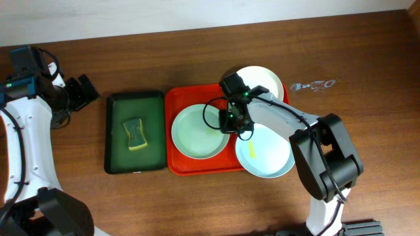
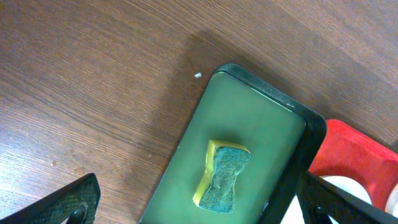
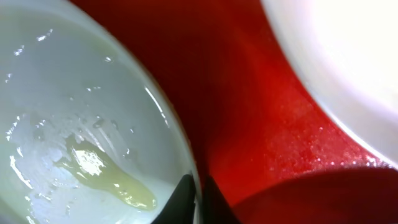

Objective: Clean dirty plates on tray and stack at the side
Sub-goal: 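Retract the left arm to the side, then lift the pale green plate with the right gripper and tilt it over the green tray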

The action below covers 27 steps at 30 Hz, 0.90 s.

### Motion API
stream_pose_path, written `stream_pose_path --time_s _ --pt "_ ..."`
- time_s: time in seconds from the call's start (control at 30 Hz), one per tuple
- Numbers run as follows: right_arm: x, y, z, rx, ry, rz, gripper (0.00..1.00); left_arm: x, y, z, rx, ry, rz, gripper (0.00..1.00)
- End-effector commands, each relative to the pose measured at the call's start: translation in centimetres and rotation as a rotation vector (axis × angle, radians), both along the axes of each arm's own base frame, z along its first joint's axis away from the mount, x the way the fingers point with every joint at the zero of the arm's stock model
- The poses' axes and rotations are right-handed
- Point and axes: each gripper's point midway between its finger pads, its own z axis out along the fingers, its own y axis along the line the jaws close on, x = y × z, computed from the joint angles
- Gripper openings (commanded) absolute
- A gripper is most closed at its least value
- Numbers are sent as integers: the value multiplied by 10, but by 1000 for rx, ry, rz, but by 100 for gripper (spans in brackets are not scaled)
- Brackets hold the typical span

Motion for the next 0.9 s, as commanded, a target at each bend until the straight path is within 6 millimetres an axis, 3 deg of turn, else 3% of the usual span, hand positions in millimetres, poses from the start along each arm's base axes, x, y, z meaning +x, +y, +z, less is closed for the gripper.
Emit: stream_pose_path --time_s 0.0,0.17,0.37,0.47,0.57,0.67,0.87 --pt "-8 6 -4 32 37 2 4 3 -1 7 -11 -22 6 99" --pt "-2 11 30 58 29 4 4 3 -1 7 -12 -22 6 99" --pt "-1 -7 80 51 52 -39 4 3 -1 7 -12 -22 6 99" --pt "2 -3 97 67 44 -23 4 3 -1 7 -11 -22 6 99" --pt "11 14 118 157 15 -3 4 3 -1 7 -11 -22 6 99" --pt "23 28 122 187 -39 -26 4 3 -1 7 -11 -22 6 99" --pt "42 91 135 124 -296 -33 4 3 -1 7 -11 -22 6 99"
